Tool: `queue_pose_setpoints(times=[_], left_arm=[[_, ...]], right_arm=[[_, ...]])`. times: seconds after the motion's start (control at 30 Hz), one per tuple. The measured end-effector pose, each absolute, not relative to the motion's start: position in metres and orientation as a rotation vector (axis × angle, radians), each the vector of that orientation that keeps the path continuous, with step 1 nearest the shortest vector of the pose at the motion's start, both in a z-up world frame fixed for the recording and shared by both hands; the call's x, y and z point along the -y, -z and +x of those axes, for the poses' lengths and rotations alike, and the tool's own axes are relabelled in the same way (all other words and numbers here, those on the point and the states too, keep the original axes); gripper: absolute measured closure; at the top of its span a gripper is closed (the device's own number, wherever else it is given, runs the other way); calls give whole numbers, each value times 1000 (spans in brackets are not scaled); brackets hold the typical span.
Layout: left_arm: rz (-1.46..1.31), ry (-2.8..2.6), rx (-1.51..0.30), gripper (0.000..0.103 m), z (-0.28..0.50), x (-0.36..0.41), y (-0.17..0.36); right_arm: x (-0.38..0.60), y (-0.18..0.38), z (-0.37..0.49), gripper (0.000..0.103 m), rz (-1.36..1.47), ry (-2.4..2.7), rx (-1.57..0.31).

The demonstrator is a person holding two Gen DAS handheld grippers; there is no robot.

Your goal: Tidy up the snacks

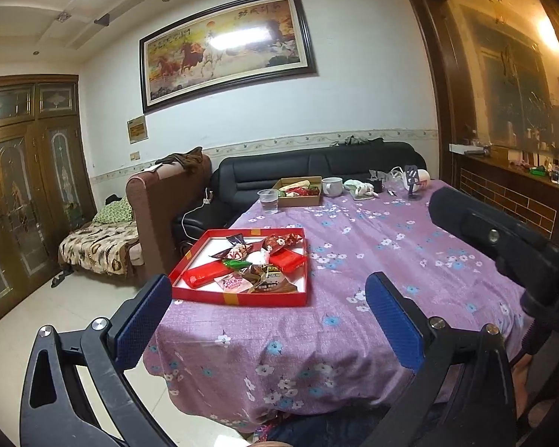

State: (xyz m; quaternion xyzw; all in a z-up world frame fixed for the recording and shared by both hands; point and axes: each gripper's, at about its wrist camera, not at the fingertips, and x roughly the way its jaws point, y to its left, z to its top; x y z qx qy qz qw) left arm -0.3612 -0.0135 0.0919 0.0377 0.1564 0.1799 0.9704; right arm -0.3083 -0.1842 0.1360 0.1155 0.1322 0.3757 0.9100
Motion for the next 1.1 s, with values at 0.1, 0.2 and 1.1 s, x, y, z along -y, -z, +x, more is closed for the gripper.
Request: queue_pose_setpoints(times=[0.1,0.2,1.1], left_arm=[[71,-367,-318,0,-362,12,-92],[65,-373,-315,0,-363,10,-93],[66,-395,-308,0,-365,5,-94]], right_arm=[[186,-135,-307,12,243,-760,-272],[185,-134,-306,12,251,-759,-279],[170,-134,-307,12,214,-789,-301]])
